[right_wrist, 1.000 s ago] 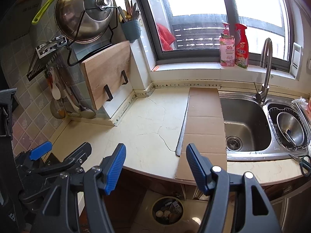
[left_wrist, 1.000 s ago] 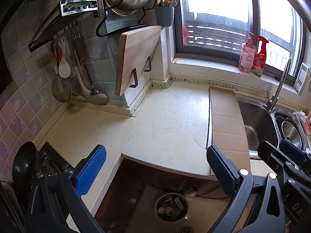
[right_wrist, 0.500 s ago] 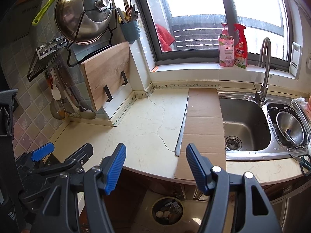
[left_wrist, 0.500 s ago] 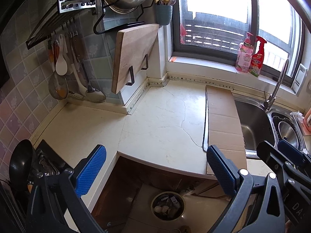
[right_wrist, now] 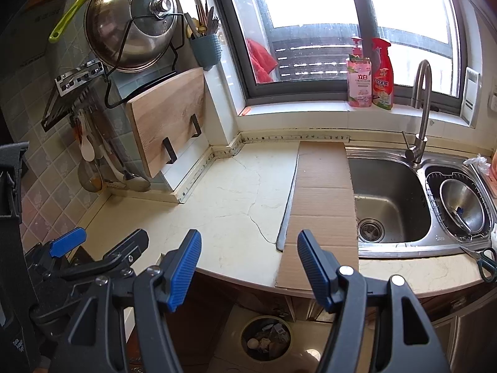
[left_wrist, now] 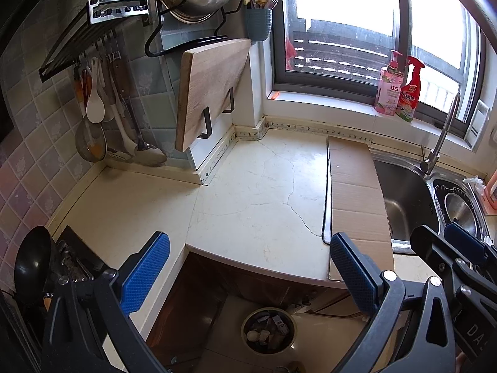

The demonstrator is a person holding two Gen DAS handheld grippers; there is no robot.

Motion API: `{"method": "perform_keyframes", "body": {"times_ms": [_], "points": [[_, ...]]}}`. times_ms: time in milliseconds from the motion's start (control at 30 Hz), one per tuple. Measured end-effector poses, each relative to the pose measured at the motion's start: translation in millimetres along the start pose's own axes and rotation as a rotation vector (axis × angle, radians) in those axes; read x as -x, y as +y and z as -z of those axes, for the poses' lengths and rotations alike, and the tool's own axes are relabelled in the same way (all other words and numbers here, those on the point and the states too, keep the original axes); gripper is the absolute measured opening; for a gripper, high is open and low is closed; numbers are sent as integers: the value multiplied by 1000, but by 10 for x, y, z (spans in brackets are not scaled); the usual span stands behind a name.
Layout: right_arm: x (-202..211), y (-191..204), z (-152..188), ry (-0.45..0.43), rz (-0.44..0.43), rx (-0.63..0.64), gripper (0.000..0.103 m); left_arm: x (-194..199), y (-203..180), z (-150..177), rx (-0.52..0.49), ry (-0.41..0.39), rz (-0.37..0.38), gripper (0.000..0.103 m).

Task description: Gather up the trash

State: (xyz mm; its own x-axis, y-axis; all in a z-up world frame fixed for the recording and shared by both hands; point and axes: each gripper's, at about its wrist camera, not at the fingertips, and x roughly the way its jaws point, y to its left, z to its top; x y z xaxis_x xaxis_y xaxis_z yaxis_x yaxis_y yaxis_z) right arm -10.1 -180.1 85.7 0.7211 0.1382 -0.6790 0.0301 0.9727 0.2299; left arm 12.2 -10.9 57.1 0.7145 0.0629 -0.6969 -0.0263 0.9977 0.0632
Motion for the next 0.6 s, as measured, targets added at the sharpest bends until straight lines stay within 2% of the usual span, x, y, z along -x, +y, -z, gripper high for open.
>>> {"method": "perform_keyframes", "body": {"times_ms": [600], "points": [[-30,6,-8,1,11,3,65,-13,-46,24,11,4,1,102]]}}
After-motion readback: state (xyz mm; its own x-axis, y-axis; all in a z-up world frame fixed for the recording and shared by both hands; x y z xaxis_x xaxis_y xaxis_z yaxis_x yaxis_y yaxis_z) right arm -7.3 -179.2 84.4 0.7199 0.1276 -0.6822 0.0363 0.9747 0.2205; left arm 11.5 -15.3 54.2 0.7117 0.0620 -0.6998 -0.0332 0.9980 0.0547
